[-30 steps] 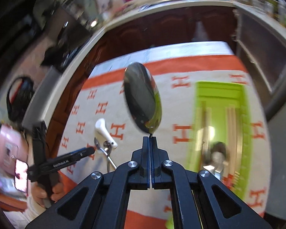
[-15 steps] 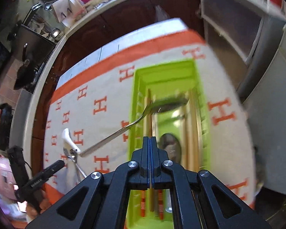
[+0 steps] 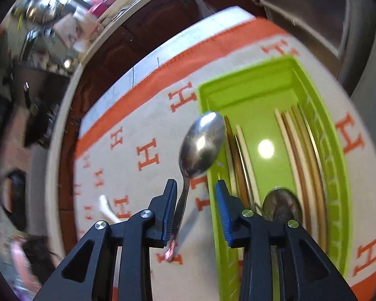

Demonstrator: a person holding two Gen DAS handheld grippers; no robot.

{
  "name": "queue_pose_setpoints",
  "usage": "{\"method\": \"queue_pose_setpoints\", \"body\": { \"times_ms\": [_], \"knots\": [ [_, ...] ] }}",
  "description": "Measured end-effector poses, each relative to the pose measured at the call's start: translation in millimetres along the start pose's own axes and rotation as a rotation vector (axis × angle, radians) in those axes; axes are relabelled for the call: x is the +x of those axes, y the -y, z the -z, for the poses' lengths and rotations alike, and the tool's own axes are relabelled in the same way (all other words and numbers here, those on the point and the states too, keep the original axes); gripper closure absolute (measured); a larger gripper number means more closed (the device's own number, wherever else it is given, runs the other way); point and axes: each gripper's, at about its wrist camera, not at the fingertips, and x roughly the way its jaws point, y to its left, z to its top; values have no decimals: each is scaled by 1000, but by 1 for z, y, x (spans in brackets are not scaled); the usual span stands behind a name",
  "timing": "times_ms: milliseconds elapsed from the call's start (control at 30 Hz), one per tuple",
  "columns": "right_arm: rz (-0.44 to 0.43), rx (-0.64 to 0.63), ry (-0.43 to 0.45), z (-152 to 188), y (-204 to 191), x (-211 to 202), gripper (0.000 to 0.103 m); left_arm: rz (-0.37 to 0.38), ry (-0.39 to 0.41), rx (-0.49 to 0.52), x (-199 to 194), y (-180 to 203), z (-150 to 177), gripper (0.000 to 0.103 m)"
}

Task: Organize utensils
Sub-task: 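Lift the long spoon and carry it over the green tray, then lower the long spoon into the green tray and open the right gripper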

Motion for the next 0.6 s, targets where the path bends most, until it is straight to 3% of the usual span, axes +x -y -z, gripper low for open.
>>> {"method": "queue_pose_setpoints", "body": {
  "times_ms": [200,333,600],
  "knots": [
    [37,-40,46,4,-26,-14,70,9,-4,-22,0,-6,0,51],
    [3,-38,-4,11,-35,-19,70,16,-4,-22,0,-7,0,51],
    [68,44,-81,14,-27,18,70,24,0,-27,-1,-10,1,51]
  ]
}}
